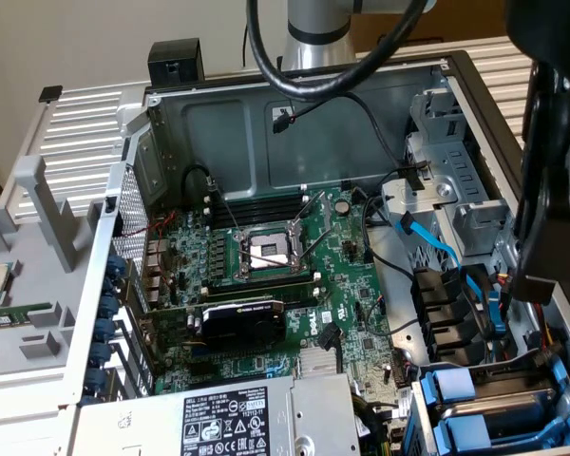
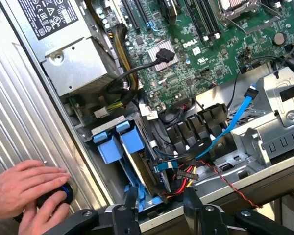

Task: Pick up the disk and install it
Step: 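Insert the first disk wire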

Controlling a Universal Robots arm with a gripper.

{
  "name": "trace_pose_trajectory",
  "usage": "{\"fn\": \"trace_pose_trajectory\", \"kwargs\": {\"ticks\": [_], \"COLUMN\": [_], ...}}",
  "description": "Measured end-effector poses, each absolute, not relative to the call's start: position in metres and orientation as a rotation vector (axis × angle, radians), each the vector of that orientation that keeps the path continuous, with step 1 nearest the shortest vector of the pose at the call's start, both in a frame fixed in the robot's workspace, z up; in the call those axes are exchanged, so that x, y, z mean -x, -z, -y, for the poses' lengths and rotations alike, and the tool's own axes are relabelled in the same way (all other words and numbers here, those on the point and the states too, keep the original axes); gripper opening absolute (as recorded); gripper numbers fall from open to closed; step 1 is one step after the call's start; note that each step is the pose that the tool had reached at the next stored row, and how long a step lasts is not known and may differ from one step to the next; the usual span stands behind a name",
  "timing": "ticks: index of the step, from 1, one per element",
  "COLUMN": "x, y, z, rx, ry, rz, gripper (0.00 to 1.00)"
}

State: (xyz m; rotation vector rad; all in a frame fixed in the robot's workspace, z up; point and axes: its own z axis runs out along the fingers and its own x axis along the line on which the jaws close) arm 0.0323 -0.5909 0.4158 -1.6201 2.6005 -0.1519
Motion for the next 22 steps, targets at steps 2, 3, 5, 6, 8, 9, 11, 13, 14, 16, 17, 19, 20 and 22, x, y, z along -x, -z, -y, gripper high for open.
{"fn": "trace_pose_trajectory", "kwargs": {"ticks": [2,3,5,6,8,9,11,13,14,16,17,19,20,22], "x": [-0.032,-0.032,-0.032,-0.032,-0.032,-0.032,-0.032,-0.031,-0.031,-0.03,-0.03,-0.03,-0.03,-0.029], "y": [-0.416,-0.416,-0.416,-0.416,-0.416,-0.416,-0.416,-0.416,-0.416,-0.416,-0.416,-0.416,-0.416,-0.416], "z": [0.594,0.596,0.602,0.606,0.612,0.616,0.62,0.621,0.622,0.623,0.624,0.624,0.624,0.624], "rx": [1.62,1.62,1.619,1.619,1.617,1.617,1.615,1.615,1.616,1.622,1.629,1.645,1.656,1.681], "ry": [0.152,0.151,0.148,0.146,0.141,0.138,0.133,0.133,0.132,0.128,0.127,0.124,0.123,0.122], "rz": [-2.6,-2.6,-2.599,-2.599,-2.598,-2.597,-2.596,-2.595,-2.594,-2.588,-2.582,-2.57,-2.563,-2.546], "gripper": [0.49,0.49,0.49,0.49,0.49,0.49,0.49,0.49,0.49,0.49,0.49,0.49,0.49,0.49]}}
